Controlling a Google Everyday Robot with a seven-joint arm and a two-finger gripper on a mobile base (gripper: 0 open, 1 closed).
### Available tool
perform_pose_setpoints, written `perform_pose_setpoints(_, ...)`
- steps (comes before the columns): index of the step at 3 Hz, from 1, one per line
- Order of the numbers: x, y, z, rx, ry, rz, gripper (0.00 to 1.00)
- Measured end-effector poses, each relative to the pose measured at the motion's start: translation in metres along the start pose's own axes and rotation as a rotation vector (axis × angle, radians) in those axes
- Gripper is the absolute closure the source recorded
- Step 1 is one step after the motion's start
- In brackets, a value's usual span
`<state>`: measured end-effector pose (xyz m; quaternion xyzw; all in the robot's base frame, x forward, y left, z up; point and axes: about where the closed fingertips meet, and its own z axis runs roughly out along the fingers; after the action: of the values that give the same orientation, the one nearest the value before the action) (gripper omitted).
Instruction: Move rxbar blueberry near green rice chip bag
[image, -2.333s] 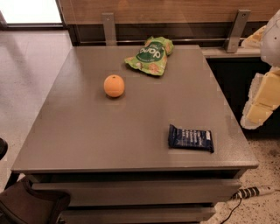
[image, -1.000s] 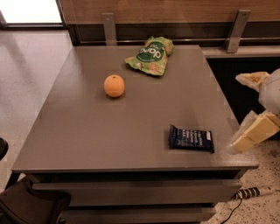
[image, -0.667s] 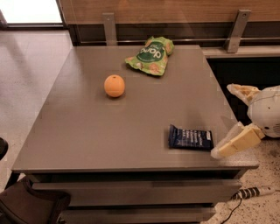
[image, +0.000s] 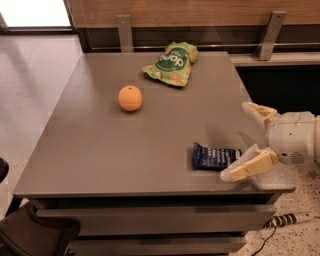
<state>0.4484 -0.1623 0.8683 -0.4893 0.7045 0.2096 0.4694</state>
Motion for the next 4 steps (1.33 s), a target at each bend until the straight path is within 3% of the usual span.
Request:
perform_pose_setpoints(1,0.005,0.007,0.007,-0.007,-0.023,0.018,0.00)
perform_pose_setpoints(4,0.008,0.012,0.038,0.017,0.018,0.033,0.00)
